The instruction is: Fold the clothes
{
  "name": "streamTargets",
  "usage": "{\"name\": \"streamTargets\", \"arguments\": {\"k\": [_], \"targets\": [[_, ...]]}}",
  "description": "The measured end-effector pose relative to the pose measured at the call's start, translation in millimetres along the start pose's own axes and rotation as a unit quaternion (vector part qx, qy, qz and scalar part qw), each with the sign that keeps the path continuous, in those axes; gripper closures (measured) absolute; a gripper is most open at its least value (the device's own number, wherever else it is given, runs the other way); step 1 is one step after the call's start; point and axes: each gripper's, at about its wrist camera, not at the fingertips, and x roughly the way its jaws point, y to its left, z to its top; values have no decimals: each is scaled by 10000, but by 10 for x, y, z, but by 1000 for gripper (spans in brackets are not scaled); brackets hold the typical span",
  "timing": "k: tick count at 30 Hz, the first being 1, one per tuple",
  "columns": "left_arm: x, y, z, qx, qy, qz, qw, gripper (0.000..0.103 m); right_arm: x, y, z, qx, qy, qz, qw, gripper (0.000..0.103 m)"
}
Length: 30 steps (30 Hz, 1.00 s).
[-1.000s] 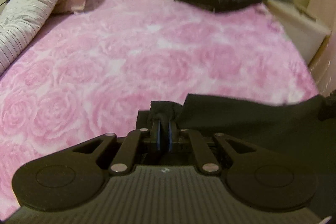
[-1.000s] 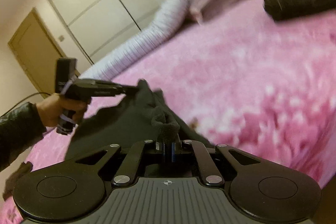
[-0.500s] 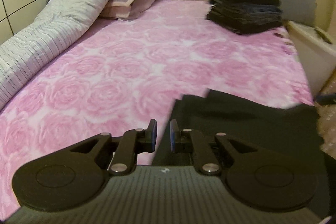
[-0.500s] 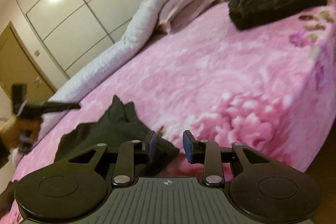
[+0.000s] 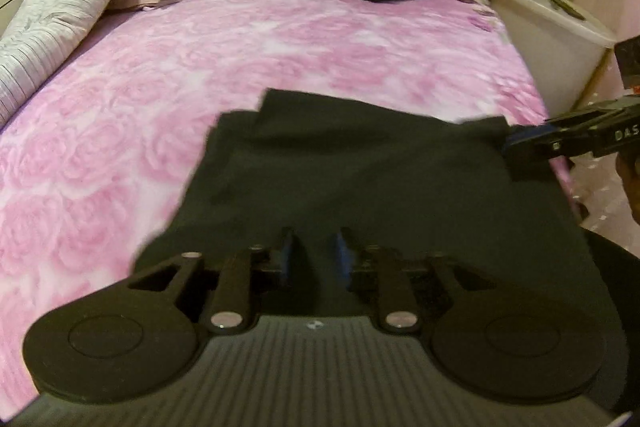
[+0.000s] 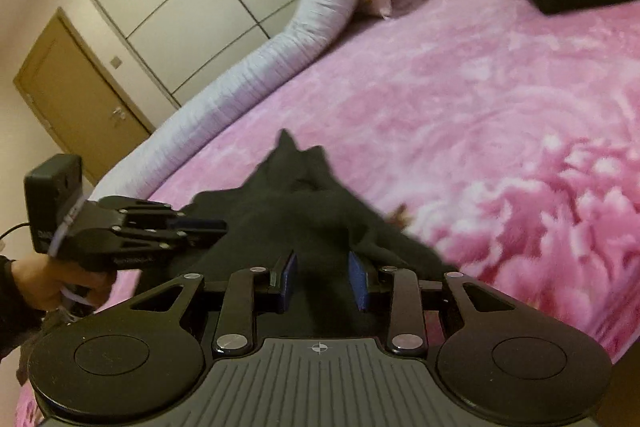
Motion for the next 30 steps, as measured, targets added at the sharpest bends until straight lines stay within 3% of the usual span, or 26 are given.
{"name": "streamTargets", "arguments": {"k": [2, 5, 8, 10, 16, 20, 23, 26, 30], "targets": [[62, 100, 86, -99, -15, 112, 9999, 85, 29, -75, 70, 43, -73, -4, 10000, 72], [36, 160, 264, -389, -272, -300, 9984, 86, 26, -69, 131, 87, -60, -76, 9999, 71], [152, 136, 426, -634, -351, -1140, 9908, 84, -27, -24, 113, 85, -47, -30, 9999, 71], [335, 33, 486, -343, -144, -1099, 9932, 84, -17, -4, 66, -17, 15, 1, 10000, 70], [612, 45, 572, -114, -143, -631, 9978, 92, -104, -98, 20, 28, -210, -183, 9996, 71], [599, 38, 647, -125, -82, -348, 9993, 93, -142, -27, -6, -175, 129, -282, 9994, 71], [350, 50, 665, -53, -44, 131, 9999, 93, -236, 63, -2, -329, 345, -524, 9975, 71], [-127, 135, 479, 49, -120, 467, 9988, 88, -384, 200, -39, -454, 462, -737, 9952, 70], [-746, 178, 31, 404, -92, 1017, 9940, 70, -519, 599, -234, -1043, 634, -352, 9919, 64]]}}
